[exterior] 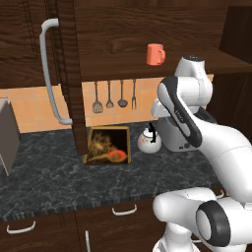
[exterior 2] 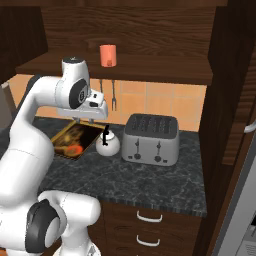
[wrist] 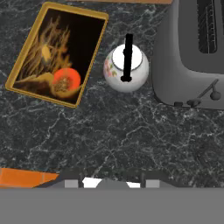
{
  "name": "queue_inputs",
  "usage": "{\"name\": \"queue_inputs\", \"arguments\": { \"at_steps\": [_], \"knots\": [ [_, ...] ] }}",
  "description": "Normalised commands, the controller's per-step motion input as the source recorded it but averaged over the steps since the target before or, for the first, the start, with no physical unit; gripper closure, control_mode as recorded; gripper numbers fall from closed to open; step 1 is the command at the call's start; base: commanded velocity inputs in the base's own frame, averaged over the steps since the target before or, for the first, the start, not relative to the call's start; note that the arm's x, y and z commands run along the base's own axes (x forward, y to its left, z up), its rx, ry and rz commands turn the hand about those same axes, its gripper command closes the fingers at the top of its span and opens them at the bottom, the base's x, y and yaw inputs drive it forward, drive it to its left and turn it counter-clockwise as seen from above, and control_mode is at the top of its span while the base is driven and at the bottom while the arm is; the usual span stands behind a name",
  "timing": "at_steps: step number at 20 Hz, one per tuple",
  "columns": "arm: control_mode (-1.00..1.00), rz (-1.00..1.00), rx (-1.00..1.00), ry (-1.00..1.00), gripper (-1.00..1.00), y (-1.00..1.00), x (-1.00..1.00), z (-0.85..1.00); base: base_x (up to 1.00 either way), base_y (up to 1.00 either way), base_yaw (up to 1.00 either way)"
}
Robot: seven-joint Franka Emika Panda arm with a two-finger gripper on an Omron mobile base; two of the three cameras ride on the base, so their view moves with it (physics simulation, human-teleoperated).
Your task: Pick the kettle from the counter and place it on the tray. Then pick the mug from the cabinet and place it on the tray. Then close the cabinet doors.
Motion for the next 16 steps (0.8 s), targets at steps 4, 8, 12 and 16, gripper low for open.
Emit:
{"name": "queue_inputs", "arguments": {
  "at_steps": [4,8,12,16],
  "knots": [
    [-1.00,0.00,0.00,-0.12,-1.00,-0.05,-0.04,0.00,0.00,0.00,0.00],
    [-1.00,0.02,0.09,-0.53,-1.00,-0.32,-0.20,0.34,0.00,0.00,0.00],
    [-1.00,0.11,0.03,-0.63,-1.00,-0.10,-0.16,0.69,0.00,0.00,0.00],
    [-1.00,0.04,0.00,-0.53,-1.00,0.00,-0.01,0.86,0.00,0.00,0.00]
  ]
}}
